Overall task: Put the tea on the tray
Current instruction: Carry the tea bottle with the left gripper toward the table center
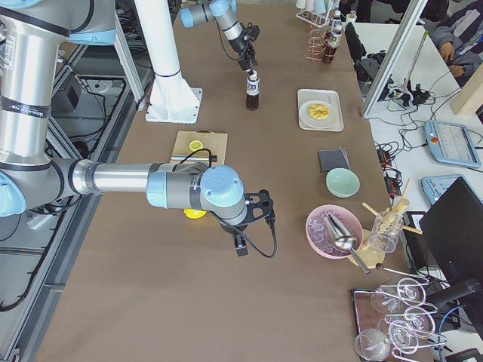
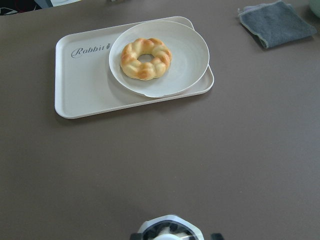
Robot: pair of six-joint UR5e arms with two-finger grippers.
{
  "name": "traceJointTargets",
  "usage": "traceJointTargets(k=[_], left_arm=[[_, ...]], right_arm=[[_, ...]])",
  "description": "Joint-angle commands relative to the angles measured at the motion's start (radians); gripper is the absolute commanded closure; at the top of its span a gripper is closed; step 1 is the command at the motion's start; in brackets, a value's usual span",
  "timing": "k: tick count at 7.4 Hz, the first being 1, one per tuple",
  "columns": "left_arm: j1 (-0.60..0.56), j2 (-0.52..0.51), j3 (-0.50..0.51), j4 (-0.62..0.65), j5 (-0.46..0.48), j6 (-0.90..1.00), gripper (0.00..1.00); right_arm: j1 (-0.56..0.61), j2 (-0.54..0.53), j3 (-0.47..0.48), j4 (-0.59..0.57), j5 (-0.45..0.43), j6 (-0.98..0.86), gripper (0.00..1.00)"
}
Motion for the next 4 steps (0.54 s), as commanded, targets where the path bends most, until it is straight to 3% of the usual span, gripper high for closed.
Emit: traceJointTargets(k=[1,3,4], left_arm=[[-0.102,0.084,-0.09,0.0,-0.11,0.084,0.22],[-0.207,0.165,-0.167,0.0,-0.238,0.157,0.21],[-0.236,0.205,-0.199,-0.001,-0.269,0.19,0.2]], right_arm=[[-0.175,0.009,0.112,0.183,0.02,0.423,0.0],[-0.322,0.032,0.129,0.394,-0.019,0.764,0.0],[-0.4,0.078,0.161,0.404,-0.032,0.873,0.0]])
